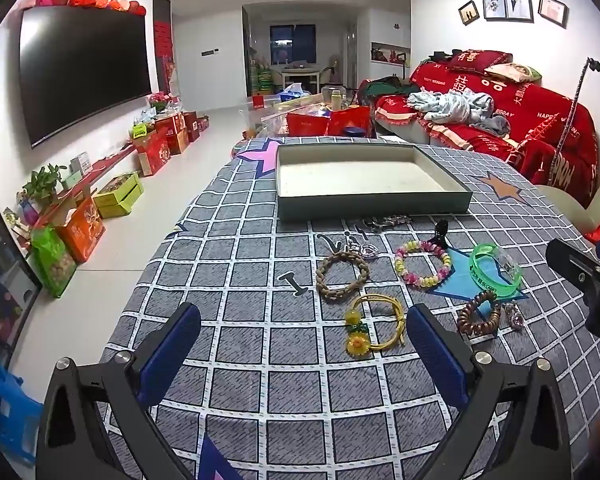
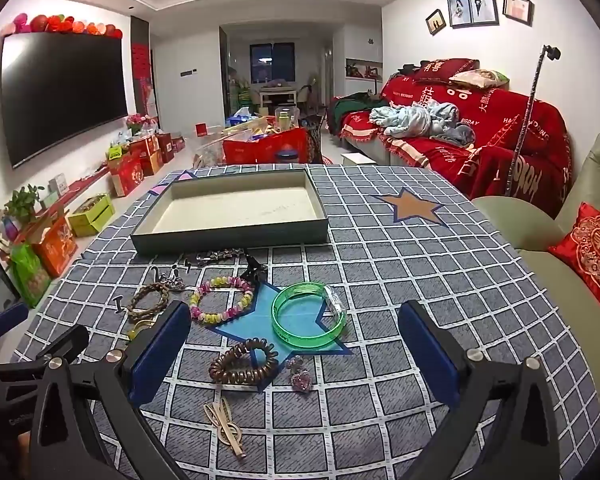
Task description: Organize jewelry
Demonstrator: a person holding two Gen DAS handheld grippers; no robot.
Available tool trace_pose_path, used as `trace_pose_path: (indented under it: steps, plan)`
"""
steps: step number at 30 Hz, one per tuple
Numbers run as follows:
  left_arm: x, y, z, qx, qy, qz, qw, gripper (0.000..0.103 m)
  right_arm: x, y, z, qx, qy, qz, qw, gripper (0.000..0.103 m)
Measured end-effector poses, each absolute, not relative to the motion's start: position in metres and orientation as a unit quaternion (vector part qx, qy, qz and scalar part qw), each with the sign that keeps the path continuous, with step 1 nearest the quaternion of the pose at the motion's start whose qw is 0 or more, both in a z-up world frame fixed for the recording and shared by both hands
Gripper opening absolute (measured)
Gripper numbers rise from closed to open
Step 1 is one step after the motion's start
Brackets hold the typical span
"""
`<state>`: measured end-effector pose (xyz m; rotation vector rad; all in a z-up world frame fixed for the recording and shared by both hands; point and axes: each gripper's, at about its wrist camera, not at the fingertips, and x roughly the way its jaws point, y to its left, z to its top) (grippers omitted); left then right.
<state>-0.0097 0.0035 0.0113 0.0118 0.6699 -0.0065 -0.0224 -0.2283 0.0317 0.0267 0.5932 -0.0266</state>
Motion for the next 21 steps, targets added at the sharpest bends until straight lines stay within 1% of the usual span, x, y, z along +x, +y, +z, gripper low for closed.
trace_pose_path:
  steps: [21]
  plan:
    - [-0.0083,0.0037,0.0025,0.006,0.336,0.002,0.942,0.103,-0.0199,-0.2275,0.0250,0.019,0.291,-0.013,0.956,0.103]
